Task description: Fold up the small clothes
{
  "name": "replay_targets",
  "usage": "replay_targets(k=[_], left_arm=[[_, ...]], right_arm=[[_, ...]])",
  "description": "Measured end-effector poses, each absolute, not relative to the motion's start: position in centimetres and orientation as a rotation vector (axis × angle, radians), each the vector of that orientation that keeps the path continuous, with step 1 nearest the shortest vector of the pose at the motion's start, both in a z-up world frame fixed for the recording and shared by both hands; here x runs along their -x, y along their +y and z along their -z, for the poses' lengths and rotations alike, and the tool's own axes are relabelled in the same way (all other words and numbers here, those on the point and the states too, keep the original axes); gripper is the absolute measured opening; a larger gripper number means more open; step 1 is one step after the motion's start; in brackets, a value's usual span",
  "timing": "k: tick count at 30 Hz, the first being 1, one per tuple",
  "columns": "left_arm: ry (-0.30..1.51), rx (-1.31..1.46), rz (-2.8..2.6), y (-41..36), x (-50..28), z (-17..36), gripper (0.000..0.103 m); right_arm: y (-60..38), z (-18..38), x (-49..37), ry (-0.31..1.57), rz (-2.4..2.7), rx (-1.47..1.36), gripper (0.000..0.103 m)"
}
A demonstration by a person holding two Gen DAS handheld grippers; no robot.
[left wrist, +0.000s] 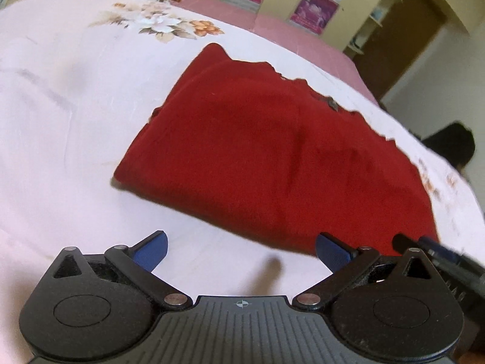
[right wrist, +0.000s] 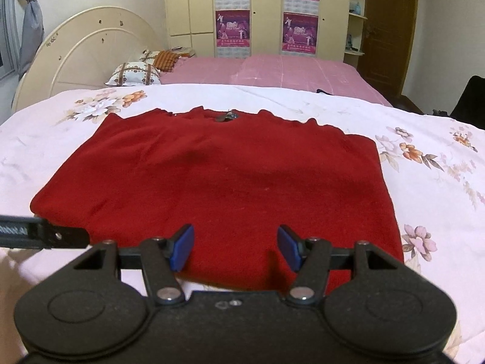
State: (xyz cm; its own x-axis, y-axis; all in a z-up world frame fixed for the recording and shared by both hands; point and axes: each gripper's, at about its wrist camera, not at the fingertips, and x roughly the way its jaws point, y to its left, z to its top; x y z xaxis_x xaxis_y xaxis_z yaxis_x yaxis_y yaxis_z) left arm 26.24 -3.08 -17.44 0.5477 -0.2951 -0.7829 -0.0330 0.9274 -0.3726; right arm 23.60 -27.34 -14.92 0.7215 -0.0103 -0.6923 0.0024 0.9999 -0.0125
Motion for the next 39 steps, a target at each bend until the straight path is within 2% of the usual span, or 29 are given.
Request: replay_targets(k=[11, 13, 15, 24, 26, 27, 28, 32, 34, 39], left_arm=[[0.921, 0.561, 0.155, -2.0, -27.4, 18.6, 0.103], [0.890, 0.601, 0.147, -1.6, -27.6, 18.8, 0.087], [0.868, 0.643, 0.136, -1.1, -27.9, 19.1, 0.083], [0.797, 0.781, 0.128, -0.7, -29.4, 20.3, 0.082], [0.785, 0.781, 0.116, -0.8, -29.7, 20.5, 0.056], [0.797, 0.793, 0.112, -0.8, -30.0, 20.8, 0.040], [0.802, 0.817, 0.097, -0.7, -30.2, 21.2, 0.033], [0.790, 0.806, 0.075, -0.9, -30.5, 21.4, 0.031], [0.794, 0.774, 0.076, -1.3, -30.8, 21.2, 0.031], [0.808, 0.727, 0.070, -1.5, -31.1, 20.8, 0.031]], right_arm=[[-26.7, 15.5, -24.6, 0.766, -0.019, 0.012, 0.060], [-26.6, 15.8, -24.8, 0.769, -0.026, 0.014, 0.060], [-26.4, 16.0, -25.0, 0.776, -0.029, 0.017, 0.060], [-25.9, 16.6, -26.0, 0.776, -0.046, 0.013, 0.059], [-25.7, 16.5, -26.4, 0.770, -0.049, 0.014, 0.059], [-25.6, 16.4, -26.7, 0.761, -0.049, 0.018, 0.059], [-25.6, 16.2, -27.1, 0.753, -0.047, 0.022, 0.059], [-25.6, 15.8, -28.9, 0.721, -0.035, 0.022, 0.058], [-25.3, 16.1, -29.9, 0.730, -0.037, 0.041, 0.053], [-25.1, 15.2, -31.7, 0.674, -0.026, 0.043, 0.054]])
